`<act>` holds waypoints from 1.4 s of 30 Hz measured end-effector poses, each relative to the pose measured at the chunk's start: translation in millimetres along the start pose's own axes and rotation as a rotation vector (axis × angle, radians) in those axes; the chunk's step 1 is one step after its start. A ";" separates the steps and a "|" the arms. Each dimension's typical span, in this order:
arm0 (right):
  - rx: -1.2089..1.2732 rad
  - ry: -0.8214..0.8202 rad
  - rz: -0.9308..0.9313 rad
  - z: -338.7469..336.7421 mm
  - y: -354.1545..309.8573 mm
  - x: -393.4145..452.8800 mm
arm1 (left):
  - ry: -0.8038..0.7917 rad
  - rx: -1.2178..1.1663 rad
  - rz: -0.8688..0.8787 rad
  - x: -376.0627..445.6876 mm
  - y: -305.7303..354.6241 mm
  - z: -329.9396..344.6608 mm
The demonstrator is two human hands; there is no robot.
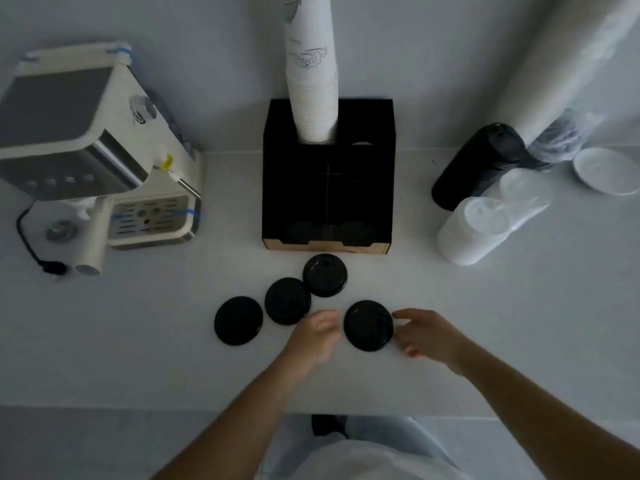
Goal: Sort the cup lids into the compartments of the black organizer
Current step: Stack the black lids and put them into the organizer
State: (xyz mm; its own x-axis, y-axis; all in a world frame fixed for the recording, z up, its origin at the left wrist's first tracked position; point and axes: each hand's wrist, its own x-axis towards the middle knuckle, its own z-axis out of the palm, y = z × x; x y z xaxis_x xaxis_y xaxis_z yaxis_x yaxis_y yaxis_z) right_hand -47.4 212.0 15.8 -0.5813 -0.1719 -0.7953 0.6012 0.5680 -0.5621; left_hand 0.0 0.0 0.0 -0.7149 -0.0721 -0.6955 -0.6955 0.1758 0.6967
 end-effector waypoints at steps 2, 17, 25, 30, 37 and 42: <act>0.070 0.029 0.007 3.9 0.3 0.8 | 0.027 -0.059 -0.014 0.1 4.7 5.2; 0.288 0.148 -0.003 25.0 -2.3 2.9 | 0.030 -0.491 -0.146 3.1 11.3 12.2; 0.242 0.135 -0.089 31.1 -23.5 2.0 | 0.035 -0.498 -0.125 -5.1 -4.1 2.1; 0.123 0.162 -0.179 47.8 -40.1 3.8 | 0.105 -0.510 -0.061 -12.8 -10.1 -13.5; 0.049 0.111 -0.202 76.9 -64.5 9.8 | 0.296 -0.389 0.048 -13.0 -20.2 -49.3; 0.115 0.055 -0.150 100.7 -71.3 12.7 | 0.383 -0.145 0.159 -7.6 -22.4 -79.2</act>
State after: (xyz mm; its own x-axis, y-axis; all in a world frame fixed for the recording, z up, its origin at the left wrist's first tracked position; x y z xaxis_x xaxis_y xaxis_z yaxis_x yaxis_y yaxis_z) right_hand -42.5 88.3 23.0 -0.6961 -0.2018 -0.6890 0.5625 0.4432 -0.6980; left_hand 15.3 -81.1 3.6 -0.7702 -0.4189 -0.4810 -0.5576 0.0762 0.8266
